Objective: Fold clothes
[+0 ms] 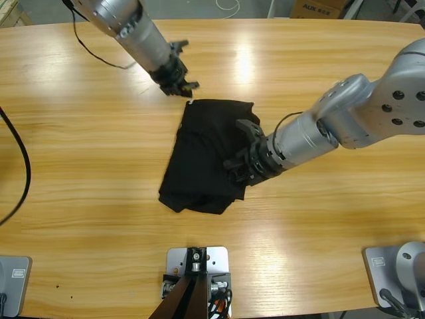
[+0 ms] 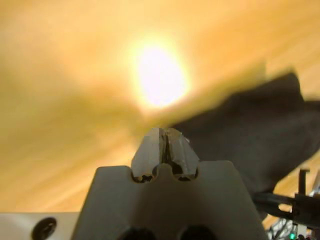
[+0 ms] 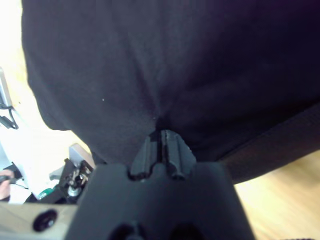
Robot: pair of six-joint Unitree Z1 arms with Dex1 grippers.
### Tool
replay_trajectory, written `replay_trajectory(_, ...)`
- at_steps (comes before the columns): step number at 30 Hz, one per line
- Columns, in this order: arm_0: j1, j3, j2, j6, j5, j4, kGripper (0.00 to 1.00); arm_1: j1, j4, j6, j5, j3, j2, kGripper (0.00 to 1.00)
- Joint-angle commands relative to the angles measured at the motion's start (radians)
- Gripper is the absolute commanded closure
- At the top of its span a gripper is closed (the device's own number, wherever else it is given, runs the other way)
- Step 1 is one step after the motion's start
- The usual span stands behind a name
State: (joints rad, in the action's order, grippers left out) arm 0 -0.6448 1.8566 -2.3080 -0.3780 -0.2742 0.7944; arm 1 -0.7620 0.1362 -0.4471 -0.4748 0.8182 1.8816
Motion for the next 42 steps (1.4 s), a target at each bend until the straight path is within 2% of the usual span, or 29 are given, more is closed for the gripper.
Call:
replay_trajectory(1,0.021,-0.095,0.239,0.156,0.015,0.010,0.814,-0.008,0.043,-0.004,0.039,-0.061,0.031,1.000)
replay_trajectory(4,-0.096,-0.338,0.413,0.204,0.012,-0.070,0.819,-0.008,0.060,-0.001,0.039,-0.056,0.038,1.000)
replay_trajectory(7,-0.234,-0.574,0.491,0.150,0.004,-0.219,0.821,-0.008,0.072,0.002,0.039,-0.044,0.046,1.000)
replay_trajectory(9,-0.319,-0.657,0.491,0.113,0.004,-0.281,0.821,-0.008,0.079,0.005,0.039,-0.039,0.051,1.000)
replay_trajectory(12,-0.363,-0.736,0.458,0.079,0.004,-0.371,0.820,-0.008,0.087,0.010,0.038,-0.035,0.051,1.000)
replay_trajectory(17,-0.360,-0.705,0.352,0.053,0.002,-0.387,0.819,-0.008,0.104,0.013,0.041,-0.023,0.008,1.000)
replay_trajectory(19,-0.360,-0.681,0.314,0.034,0.002,-0.387,0.819,-0.008,0.175,0.018,0.052,0.028,-0.070,1.000)
replay_trajectory(22,-0.360,-0.667,0.284,0.007,0.023,-0.388,0.819,-0.001,0.370,0.064,0.048,0.189,-0.123,1.000)
replay_trajectory(28,-0.351,-0.651,0.255,-0.009,0.047,-0.386,0.874,0.016,0.487,0.083,0.062,0.399,-0.126,1.000)
replay_trajectory(35,-0.377,-0.652,0.211,-0.010,0.049,-0.381,0.879,0.059,0.485,0.131,0.051,0.498,0.030,1.000)
replay_trajectory(42,-0.386,-0.631,0.195,-0.016,0.049,-0.366,0.878,0.066,0.407,0.138,0.032,0.457,0.132,1.000)
